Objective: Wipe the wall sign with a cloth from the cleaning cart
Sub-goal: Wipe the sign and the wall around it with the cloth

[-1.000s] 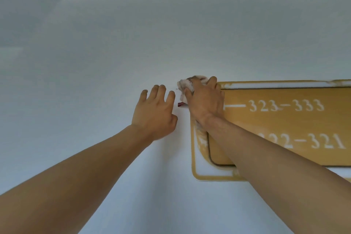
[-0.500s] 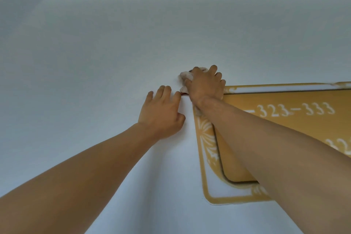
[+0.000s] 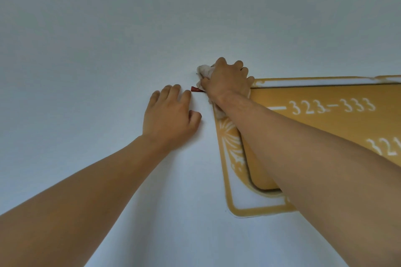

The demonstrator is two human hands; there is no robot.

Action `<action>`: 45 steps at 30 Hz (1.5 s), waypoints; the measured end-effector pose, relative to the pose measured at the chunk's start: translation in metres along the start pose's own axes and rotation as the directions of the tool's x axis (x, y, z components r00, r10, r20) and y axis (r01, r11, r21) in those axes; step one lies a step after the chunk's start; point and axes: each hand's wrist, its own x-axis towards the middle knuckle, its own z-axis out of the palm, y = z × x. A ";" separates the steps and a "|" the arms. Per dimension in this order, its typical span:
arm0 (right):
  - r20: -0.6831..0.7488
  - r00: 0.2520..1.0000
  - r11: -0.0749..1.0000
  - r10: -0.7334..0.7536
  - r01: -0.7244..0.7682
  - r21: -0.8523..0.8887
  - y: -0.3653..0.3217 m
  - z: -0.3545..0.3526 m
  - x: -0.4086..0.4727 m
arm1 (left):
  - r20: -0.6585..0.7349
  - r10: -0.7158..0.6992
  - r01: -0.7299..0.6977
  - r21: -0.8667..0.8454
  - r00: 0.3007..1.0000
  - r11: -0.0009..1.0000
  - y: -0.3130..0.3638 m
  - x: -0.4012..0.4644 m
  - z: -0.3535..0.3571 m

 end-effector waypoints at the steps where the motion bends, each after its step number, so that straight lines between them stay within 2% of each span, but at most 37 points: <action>1: -0.003 1.000 1.000 0.003 -0.003 -0.014 0.000 0.000 -0.002 | 0.000 -0.004 0.004 -0.001 1.000 1.000 0.000 -0.001 0.000; 12: -0.047 0.999 0.997 -0.014 0.010 -0.075 0.007 0.001 -0.046 | 0.089 -0.029 0.022 0.084 0.996 0.996 0.014 -0.024 -0.004; 25: -0.118 0.993 0.995 -0.027 0.015 -0.099 0.041 -0.002 -0.146 | 0.187 -0.064 0.065 -0.003 0.980 0.998 0.047 -0.118 -0.003; 45: 0.056 0.994 0.982 -0.091 0.099 -0.160 0.084 -0.031 -0.264 | 0.229 -0.046 0.052 -0.018 0.972 0.999 0.070 -0.206 -0.016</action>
